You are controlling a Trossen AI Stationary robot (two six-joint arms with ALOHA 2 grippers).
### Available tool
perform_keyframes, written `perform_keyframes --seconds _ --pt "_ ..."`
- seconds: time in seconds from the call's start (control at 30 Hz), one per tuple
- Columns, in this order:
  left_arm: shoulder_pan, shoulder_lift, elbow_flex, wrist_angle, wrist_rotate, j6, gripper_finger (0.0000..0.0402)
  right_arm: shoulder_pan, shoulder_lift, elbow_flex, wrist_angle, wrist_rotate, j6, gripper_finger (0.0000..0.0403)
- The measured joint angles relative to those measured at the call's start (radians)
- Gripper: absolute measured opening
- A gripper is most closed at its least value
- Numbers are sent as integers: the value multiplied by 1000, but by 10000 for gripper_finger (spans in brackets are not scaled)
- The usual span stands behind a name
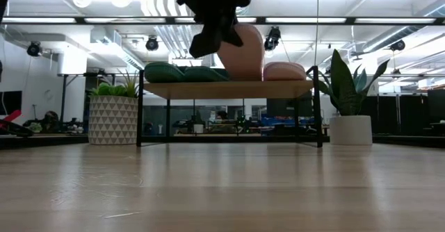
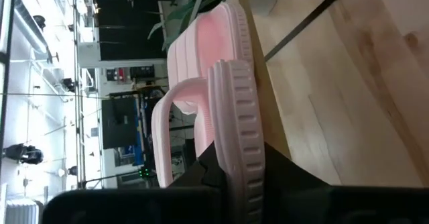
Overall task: Pick and place slides into the shelf
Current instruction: Put the pink slide on the shelf
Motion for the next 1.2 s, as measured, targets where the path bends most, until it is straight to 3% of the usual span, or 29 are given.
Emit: perform_keyframes --seconds 0.43,0.8,1.07,1.2 --pt "63 34 0 83 8 -2 13 0 0 -4 0 0 0 171" --pt "129 46 0 107 83 -3 13 0 0 -8 0 0 0 171" --pt "132 46 -6 106 109 -54 50 0 1 -11 0 0 0 171" --pt "132 46 -9 47 173 -96 62 0 1 -14 0 0 0 171"
